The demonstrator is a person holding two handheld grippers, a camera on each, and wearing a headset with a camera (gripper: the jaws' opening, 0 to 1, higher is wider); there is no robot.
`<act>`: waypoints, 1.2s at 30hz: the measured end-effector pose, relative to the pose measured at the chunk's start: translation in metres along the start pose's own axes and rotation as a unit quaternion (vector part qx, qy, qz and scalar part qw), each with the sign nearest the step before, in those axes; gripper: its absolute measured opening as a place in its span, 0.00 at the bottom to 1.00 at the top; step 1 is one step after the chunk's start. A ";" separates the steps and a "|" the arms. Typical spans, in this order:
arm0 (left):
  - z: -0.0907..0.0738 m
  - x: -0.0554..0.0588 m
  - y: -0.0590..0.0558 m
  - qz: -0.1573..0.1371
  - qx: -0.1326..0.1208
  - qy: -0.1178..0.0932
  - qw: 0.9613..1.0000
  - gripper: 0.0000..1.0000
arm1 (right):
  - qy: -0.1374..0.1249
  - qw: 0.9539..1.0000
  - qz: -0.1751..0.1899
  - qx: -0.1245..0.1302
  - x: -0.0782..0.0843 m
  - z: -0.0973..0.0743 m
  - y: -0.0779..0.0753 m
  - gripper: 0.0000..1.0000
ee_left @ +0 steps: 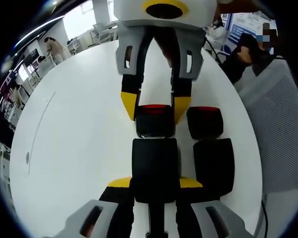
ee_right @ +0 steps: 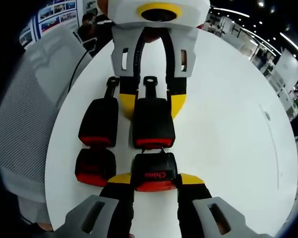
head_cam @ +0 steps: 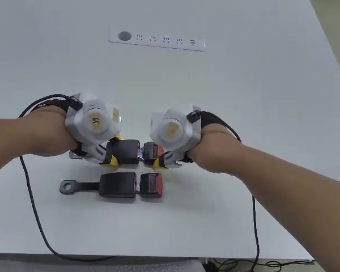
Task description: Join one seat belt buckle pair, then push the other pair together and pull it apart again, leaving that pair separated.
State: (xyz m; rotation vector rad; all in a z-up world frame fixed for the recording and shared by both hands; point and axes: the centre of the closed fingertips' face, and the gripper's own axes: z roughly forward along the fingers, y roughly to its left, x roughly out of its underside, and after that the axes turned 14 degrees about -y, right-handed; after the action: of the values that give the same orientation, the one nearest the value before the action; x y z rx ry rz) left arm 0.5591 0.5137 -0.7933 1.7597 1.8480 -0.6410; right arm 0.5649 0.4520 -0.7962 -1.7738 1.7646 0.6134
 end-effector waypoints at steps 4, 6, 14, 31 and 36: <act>0.000 -0.001 0.000 -0.002 -0.001 0.002 1.000 0.32 | 0.000 1.000 0.000 -0.001 0.001 0.000 0.001 0.29; 0.000 0.000 0.000 -0.002 0.000 0.005 1.000 0.32 | 0.000 1.000 0.000 0.000 0.001 0.000 0.000 0.29; -0.001 0.000 -0.001 -0.009 -0.007 -0.003 1.000 0.33 | -0.004 1.000 0.004 0.008 0.003 0.000 0.000 0.30; -0.002 -0.002 -0.002 -0.007 -0.004 -0.009 1.000 0.33 | -0.006 1.000 0.012 0.023 0.037 -0.032 -0.005 0.32; -0.002 -0.003 -0.003 -0.005 -0.004 -0.015 1.000 0.34 | 0.006 0.999 0.024 0.031 0.065 -0.057 -0.004 0.32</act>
State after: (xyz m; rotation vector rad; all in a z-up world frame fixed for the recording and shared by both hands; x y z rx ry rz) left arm 0.5562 0.5130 -0.7896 1.7279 1.8390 -0.6592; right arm 0.5670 0.3656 -0.7979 -1.7019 1.8196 0.5615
